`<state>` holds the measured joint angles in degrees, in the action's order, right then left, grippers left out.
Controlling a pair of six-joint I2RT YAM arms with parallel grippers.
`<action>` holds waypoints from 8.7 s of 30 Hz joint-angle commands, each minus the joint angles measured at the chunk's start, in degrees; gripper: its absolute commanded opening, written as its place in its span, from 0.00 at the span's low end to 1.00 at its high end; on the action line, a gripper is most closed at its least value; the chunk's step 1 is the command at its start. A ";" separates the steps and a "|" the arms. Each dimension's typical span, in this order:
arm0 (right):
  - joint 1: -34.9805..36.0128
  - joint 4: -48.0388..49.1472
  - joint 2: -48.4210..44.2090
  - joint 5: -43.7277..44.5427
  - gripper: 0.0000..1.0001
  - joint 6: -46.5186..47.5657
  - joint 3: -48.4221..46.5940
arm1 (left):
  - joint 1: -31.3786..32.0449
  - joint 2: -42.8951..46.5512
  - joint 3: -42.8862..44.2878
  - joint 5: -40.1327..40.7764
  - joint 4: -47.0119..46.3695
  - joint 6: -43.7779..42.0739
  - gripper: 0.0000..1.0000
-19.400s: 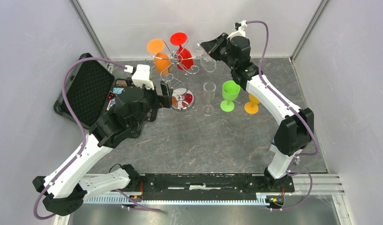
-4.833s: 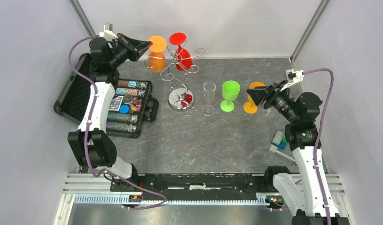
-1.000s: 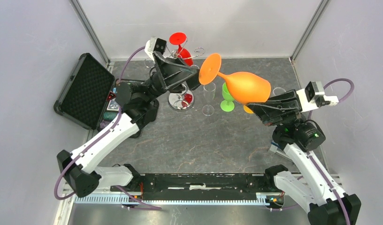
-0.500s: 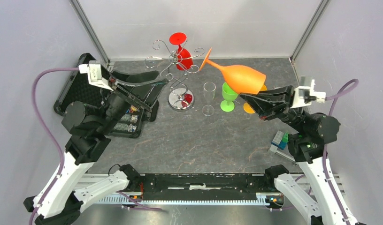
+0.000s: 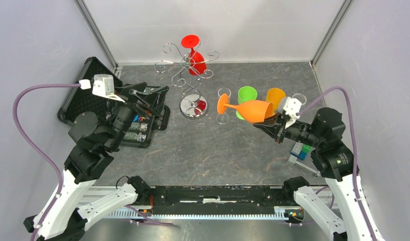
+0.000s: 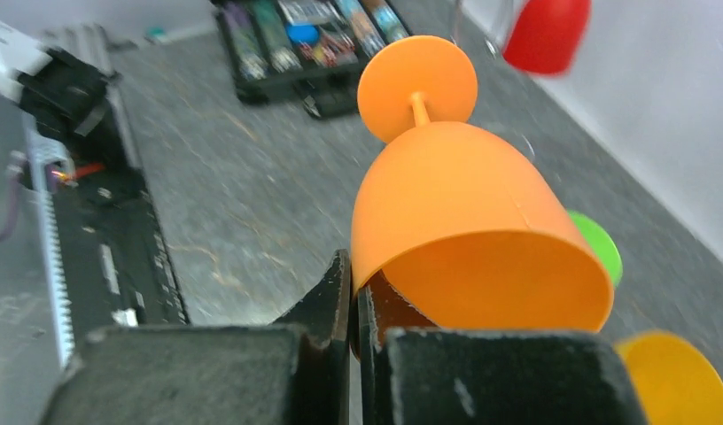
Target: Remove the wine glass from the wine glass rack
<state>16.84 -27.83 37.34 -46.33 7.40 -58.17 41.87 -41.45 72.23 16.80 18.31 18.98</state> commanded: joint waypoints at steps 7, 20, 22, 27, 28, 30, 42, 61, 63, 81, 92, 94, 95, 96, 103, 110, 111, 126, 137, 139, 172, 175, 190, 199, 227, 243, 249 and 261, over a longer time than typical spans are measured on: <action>5.11 -17.34 5.50 26.91 0.00 10.79 -1.77 | 0.06 0.49 -1.44 3.47 1.12 -5.11 1.00; 6.43 -30.28 11.78 55.88 0.00 -4.34 -8.30 | 0.06 0.74 -5.02 3.07 0.84 -3.87 1.00; 6.45 -32.88 12.13 56.53 0.00 -6.08 -7.33 | 0.06 1.09 -5.83 2.99 0.24 -3.87 1.00; 6.44 -33.84 13.00 59.78 0.01 -10.37 -5.84 | 0.06 1.28 -6.22 2.54 -0.02 -4.24 1.00; 6.40 -33.87 13.53 61.10 0.03 -11.31 -5.77 | 0.06 1.48 -6.23 2.54 0.17 -4.30 1.00; 6.40 -34.42 15.10 61.56 0.10 -12.27 -5.53 | 0.06 1.84 -6.38 2.66 0.24 -4.57 1.00; 6.35 -35.59 20.67 64.94 0.05 -14.31 3.04 | 0.06 3.69 -8.86 3.42 -0.98 -4.74 1.00; 5.92 -34.50 26.04 75.30 0.27 -18.40 -0.54 | 0.05 4.88 -8.88 4.23 -0.16 -5.78 1.00; 5.86 -34.39 26.70 76.83 0.25 -18.60 -1.49 | 0.06 4.95 -8.68 4.30 0.00 -5.96 1.00; 5.92 -27.38 24.02 70.05 0.56 -15.72 -15.48 | 0.06 0.53 -5.20 10.07 0.18 -4.44 1.00; 5.90 -4.49 16.52 43.19 0.56 -20.13 -4.43 | -3.06 -20.50 12.84 3.86 2.05 -0.22 1.00; 5.92 -2.45 15.74 40.55 0.55 -20.89 -2.39 | -7.00 -24.86 17.08 -3.39 2.95 0.64 1.00; 5.92 -1.71 15.42 39.80 0.55 -21.35 -1.58 | -8.95 -27.50 19.84 -6.42 3.94 0.73 0.99; 5.91 -1.35 15.24 39.39 0.54 -21.54 -0.96 | -10.16 -30.16 22.21 -7.68 5.02 0.87 0.99; 5.91 -0.65 14.66 39.19 0.53 -20.76 1.02 | -19.68 -41.62 31.29 -19.09 4.36 10.36 0.86; 5.98 -0.39 14.83 40.17 0.52 -21.06 2.10 | -22.97 -49.40 31.22 -21.43 -2.14 20.56 0.73; 5.92 -0.46 14.81 40.21 0.52 -21.14 2.19 | -23.06 -50.31 31.26 -21.23 -2.95 21.37 0.70; 5.99 -0.83 14.07 41.08 0.51 -22.59 2.35 | -23.07 -54.07 25.41 -8.82 -11.62 28.37 0.59; 5.98 -0.78 13.97 41.65 0.50 -22.74 2.58 | -23.00 -59.07 31.39 -7.57 -7.23 32.37 0.59; 6.01 -0.64 13.97 41.69 0.50 -22.67 2.71 | -23.02 -59.52 31.58 -7.88 -7.14 33.06 0.56; 6.13 3.82 11.87 37.79 0.41 -24.35 5.77 | -25.43 -57.97 21.66 -25.61 -32.45 52.70 0.02; 6.18 3.85 12.04 37.79 0.41 -24.31 5.83 | -25.93 -57.33 19.93 -27.09 -34.10 54.02 0.02; 6.42 5.13 12.31 37.45 0.41 -25.49 6.58 | -27.28 -49.68 14.02 -29.48 -35.13 54.45 0.02; 6.44 3.87 11.35 38.22 0.42 -24.92 5.02 | -28.31 -47.31 14.95 -25.77 -30.60 49.76 0.02; 6.45 9.80 7.88 35.74 0.73 -24.80 7.15 | -32.59 -54.22 16.24 -38.66 -63.26 50.72 0.02; 6.69 41.31 4.61 18.27 0.86 -40.61 16.27 | -29.30 -48.12 14.71 -43.19 -72.55 74.35 0.02; 7.58 62.86 4.65 18.72 0.89 -53.27 22.32 | -24.87 -46.67 12.73 -43.32 -72.97 84.25 0.02; 8.03 75.58 3.04 30.29 0.96 -59.31 24.37 | -12.60 -37.54 -1.26 -37.43 -75.35 95.38 0.02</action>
<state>24.64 41.67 41.41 -21.45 -49.50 -33.67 25.76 -84.40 73.49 -23.66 -53.32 108.75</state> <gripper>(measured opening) 0.950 0.032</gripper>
